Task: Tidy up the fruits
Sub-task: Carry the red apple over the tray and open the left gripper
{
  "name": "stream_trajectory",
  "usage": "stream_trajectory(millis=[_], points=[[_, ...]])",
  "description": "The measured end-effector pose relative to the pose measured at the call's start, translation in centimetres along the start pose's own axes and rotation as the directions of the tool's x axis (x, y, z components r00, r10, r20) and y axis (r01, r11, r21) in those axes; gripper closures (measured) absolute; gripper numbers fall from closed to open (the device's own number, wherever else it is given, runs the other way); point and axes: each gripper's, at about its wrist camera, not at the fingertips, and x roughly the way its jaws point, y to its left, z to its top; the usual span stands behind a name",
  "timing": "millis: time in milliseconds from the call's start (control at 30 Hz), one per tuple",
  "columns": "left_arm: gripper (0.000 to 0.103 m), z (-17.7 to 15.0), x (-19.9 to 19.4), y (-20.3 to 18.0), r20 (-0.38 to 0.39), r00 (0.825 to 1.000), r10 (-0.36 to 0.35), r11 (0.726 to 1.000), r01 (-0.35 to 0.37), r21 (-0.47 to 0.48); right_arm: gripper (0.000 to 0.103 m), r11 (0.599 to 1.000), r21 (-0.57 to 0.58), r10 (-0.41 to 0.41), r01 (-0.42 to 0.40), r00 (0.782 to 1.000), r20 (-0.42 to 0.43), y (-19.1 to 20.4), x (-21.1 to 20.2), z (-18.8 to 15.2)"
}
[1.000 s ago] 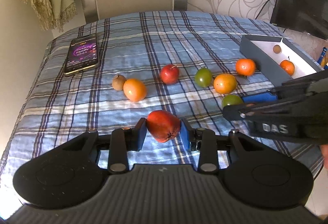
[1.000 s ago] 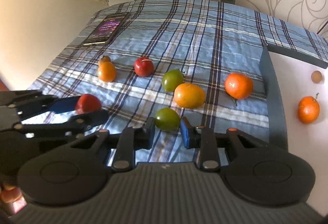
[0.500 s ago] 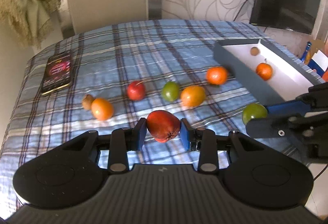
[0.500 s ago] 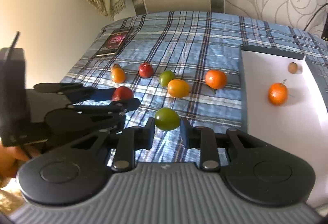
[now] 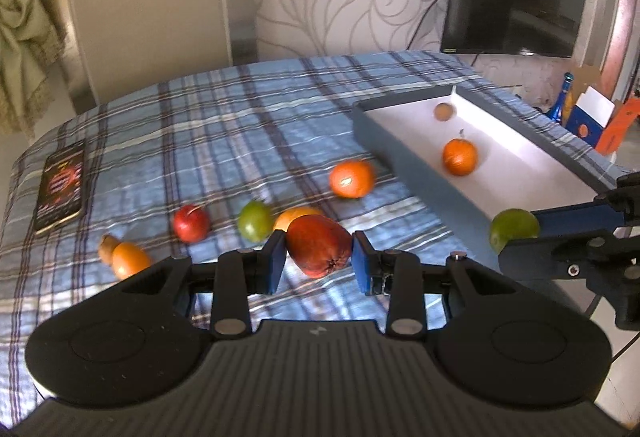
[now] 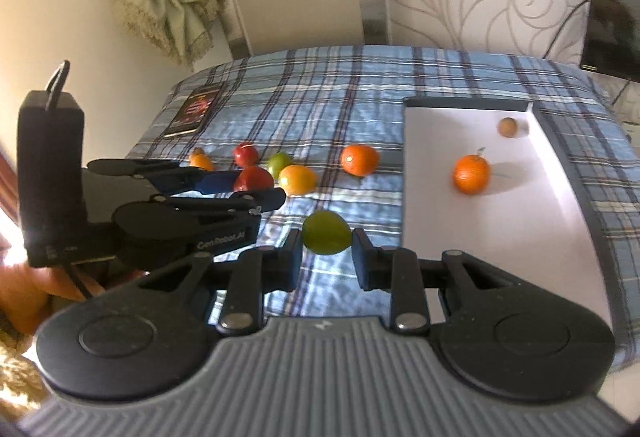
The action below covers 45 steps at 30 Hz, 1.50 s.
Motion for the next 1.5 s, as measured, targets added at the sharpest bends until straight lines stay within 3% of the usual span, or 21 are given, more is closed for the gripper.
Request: stream_trajectory(millis=[500, 867, 1167, 1500], points=[[0.063, 3.3, 1.5, -5.3, 0.034, 0.994, -0.101, 0.993, 0.098, 0.065, 0.074, 0.991, 0.081, -0.106, 0.102, 0.993, 0.046, -4.1, -2.6, -0.8], [0.062, 5.3, 3.9, -10.3, 0.035, 0.986, -0.166, 0.982, 0.162, 0.092, 0.074, 0.976, 0.116, -0.188, 0.184, 0.982, 0.028, -7.5, -3.6, -1.5], [0.063, 5.1, 7.4, -12.5, -0.031, 0.988, -0.154, 0.985, 0.156, 0.068, 0.074, 0.971, 0.13, -0.203, 0.2, 0.979, 0.013, -9.7, -4.1, -1.8], [0.063, 4.3, 8.7, -13.3, -0.075, 0.989, -0.13, 0.989, 0.134, 0.058, 0.074, 0.974, 0.124, -0.193, 0.191, 0.981, 0.0, -11.0, -4.0, -1.7]])
